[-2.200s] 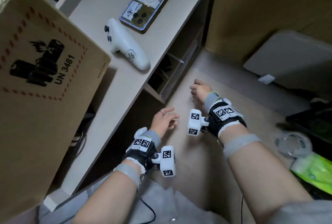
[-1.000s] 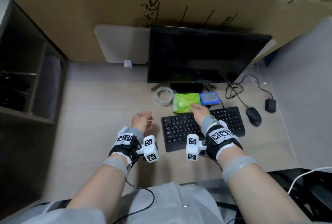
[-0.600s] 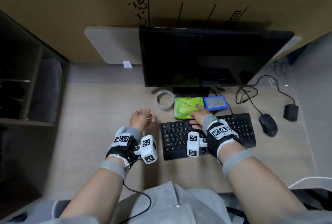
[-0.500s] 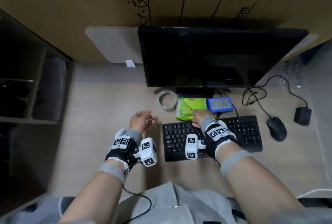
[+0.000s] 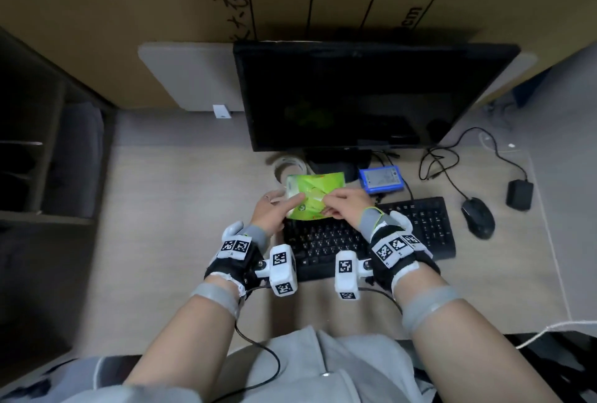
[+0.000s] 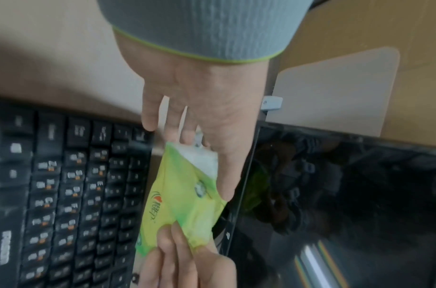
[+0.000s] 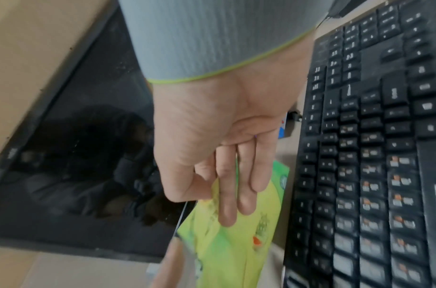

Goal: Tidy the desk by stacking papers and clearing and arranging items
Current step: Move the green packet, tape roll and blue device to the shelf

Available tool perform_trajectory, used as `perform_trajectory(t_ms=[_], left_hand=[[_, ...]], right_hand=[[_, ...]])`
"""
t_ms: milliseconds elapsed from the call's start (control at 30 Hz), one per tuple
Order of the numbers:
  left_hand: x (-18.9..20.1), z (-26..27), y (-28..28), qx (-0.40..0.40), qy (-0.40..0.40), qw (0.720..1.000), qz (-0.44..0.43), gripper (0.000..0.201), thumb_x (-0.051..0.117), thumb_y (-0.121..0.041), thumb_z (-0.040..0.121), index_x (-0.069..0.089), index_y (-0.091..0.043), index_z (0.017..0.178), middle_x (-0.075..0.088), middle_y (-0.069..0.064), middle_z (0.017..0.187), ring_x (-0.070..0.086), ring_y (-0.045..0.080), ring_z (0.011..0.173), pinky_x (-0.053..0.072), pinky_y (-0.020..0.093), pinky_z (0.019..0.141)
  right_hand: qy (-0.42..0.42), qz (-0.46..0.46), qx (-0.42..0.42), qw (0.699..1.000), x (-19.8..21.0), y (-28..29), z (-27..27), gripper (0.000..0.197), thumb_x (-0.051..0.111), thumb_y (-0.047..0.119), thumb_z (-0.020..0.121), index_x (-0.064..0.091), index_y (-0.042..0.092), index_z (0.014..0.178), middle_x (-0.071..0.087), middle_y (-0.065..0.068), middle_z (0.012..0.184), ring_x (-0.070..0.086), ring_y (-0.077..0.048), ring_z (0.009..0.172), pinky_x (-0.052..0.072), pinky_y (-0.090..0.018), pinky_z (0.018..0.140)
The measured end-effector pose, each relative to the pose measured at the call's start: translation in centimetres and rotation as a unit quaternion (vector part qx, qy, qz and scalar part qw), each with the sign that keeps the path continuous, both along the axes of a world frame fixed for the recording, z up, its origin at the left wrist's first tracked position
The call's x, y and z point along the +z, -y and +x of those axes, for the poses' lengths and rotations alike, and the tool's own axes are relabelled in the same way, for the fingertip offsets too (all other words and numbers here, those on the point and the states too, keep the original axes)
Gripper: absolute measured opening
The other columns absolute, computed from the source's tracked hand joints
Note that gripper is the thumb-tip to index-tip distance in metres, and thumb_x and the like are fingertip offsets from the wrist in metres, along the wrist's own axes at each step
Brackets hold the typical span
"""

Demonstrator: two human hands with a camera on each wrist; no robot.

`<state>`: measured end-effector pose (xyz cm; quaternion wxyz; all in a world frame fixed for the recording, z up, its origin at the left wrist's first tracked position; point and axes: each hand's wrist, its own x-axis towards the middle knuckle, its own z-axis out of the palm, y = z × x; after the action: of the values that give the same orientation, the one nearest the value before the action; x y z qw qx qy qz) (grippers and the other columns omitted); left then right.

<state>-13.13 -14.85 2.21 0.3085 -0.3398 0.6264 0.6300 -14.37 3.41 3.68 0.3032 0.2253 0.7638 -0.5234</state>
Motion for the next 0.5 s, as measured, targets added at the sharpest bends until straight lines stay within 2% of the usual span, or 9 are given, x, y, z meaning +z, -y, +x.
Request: perform_trajectory(t_ms=[100,167,200,267,333,367,400,433,500], left_hand=[[0.4,1.5,2.4,0.031,0.009,0.999,0.009,0.055,0.085,-0.031,0.068,0.061,-0.011,0.113,0.071,0.002,0.098,0.069,0.018,0.084,0.058,0.036,0.077],[0.6,3.0,5.0,0.076,0.013,0.997,0.009,0.067,0.088,-0.026,0.054,0.066,0.001,0.111,0.074,0.013,0.092,0.070,0.026,0.077,0.060,0.039,0.072],[0.7,3.6,6.4,0.100,0.007,0.995,-0.001,0.062,0.087,-0.023,0.056,0.066,0.003,0.109,0.072,0.015,0.088,0.069,0.026,0.072,0.061,0.035,0.065],[0.6,4.8,9.2,0.148,0.003,0.989,-0.029,0.040,0.082,-0.013,0.068,0.065,0.001,0.102,0.070,0.014,0.084,0.065,0.024,0.066,0.054,0.024,0.053],[0.5,5.7,11.5,0.201,0.002,0.980,-0.012,0.032,0.080,-0.010,0.071,0.064,-0.004,0.098,0.073,0.010,0.080,0.066,0.020,0.062,0.054,0.025,0.055],[1.1,5.9,12.1,0.211,-0.008,0.977,0.004,0.024,0.077,-0.006,0.076,0.060,-0.007,0.094,0.071,0.006,0.070,0.065,0.015,0.054,0.052,0.023,0.050],[1.4,6.4,13.2,0.217,-0.019,0.976,0.012,0.020,0.072,-0.001,0.082,0.055,-0.009,0.090,0.067,0.005,0.065,0.062,0.010,0.048,0.049,0.019,0.043],[1.5,7.0,14.3,0.228,-0.032,0.973,0.015,0.022,0.068,0.002,0.085,0.051,-0.010,0.090,0.063,0.005,0.069,0.061,0.008,0.048,0.046,0.017,0.038],[2.2,8.3,15.7,0.238,-0.030,0.971,0.019,0.024,0.067,0.003,0.086,0.050,-0.007,0.098,0.060,0.006,0.081,0.063,0.008,0.054,0.047,0.016,0.039]], right_hand=[[-0.026,-0.017,0.022,0.999,-0.4,2.3,0.8,0.024,0.067,0.010,0.085,0.073,0.021,0.065,0.072,0.003,0.065,0.066,-0.012,0.067,0.055,-0.033,0.082],[-0.043,-0.028,0.018,0.999,-0.4,5.0,1.3,0.015,0.071,0.012,0.081,0.077,0.025,0.078,0.072,-0.001,0.075,0.065,-0.015,0.074,0.055,-0.036,0.084],[-0.053,-0.028,0.002,0.998,-0.7,6.4,1.4,0.017,0.073,0.014,0.079,0.075,0.026,0.092,0.070,0.001,0.079,0.063,-0.015,0.075,0.055,-0.036,0.082],[-0.068,0.029,-0.038,0.997,-1.5,9.1,1.4,0.056,0.079,0.032,0.070,0.058,0.027,0.121,0.064,0.005,0.093,0.062,-0.015,0.086,0.051,-0.032,0.085],[-0.025,0.041,-0.040,0.998,-1.9,11.8,1.8,0.083,0.082,0.047,0.064,0.042,0.025,0.135,0.059,0.003,0.112,0.060,-0.018,0.103,0.051,-0.037,0.094],[0.020,0.012,-0.036,0.999,-1.9,13.1,2.2,0.079,0.082,0.046,0.069,0.044,0.021,0.133,0.059,0.001,0.114,0.060,-0.019,0.103,0.055,-0.038,0.089],[0.073,-0.028,-0.023,0.997,-1.8,14.9,2.8,0.063,0.079,0.042,0.075,0.049,0.017,0.126,0.062,-0.002,0.112,0.063,-0.019,0.096,0.060,-0.036,0.079],[0.112,-0.070,-0.013,0.991,-1.7,16.5,3.5,0.045,0.075,0.037,0.082,0.055,0.015,0.115,0.066,-0.004,0.105,0.066,-0.018,0.087,0.061,-0.033,0.071],[0.131,-0.136,-0.007,0.982,-1.8,19.2,4.6,0.020,0.067,0.022,0.091,0.059,0.011,0.105,0.069,-0.009,0.096,0.069,-0.015,0.073,0.061,-0.028,0.065]])
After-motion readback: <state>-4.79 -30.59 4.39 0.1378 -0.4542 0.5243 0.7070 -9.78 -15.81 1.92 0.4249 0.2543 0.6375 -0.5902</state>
